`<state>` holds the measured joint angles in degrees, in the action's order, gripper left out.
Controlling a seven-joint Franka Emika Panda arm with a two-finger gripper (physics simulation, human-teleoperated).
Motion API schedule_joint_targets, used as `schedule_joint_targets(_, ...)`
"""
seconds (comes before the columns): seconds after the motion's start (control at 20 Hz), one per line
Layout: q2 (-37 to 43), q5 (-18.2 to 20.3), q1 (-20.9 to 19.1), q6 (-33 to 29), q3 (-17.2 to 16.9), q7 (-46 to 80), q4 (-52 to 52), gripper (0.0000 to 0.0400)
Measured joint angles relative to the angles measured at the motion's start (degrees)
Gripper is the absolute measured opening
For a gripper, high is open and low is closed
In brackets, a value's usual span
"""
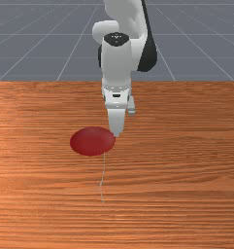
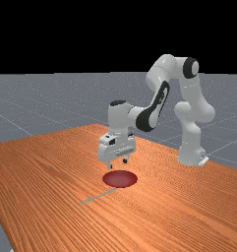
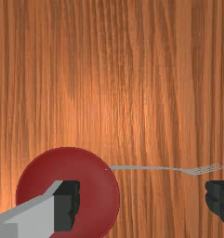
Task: Put the fork on the plate
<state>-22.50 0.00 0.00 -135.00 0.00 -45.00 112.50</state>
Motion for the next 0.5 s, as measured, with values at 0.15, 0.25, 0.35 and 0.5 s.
schedule_joint_targets(0.15,0.0,0.3,0.2,0.4,-0.3,2.0,-0.1,0.04)
schedule_joint_targets(0.25,1.8,0.4,1.5,3.2,-2.3,12.2,1.0,0.0245)
schedule_joint_targets(0.35,3.5,1.5,3.2,8.1,-5.9,32.1,0.2,0.0092)
schedule_joint_targets(0.5,2.9,5.2,5.6,13.7,-10.1,62.4,-2.3,0.0021)
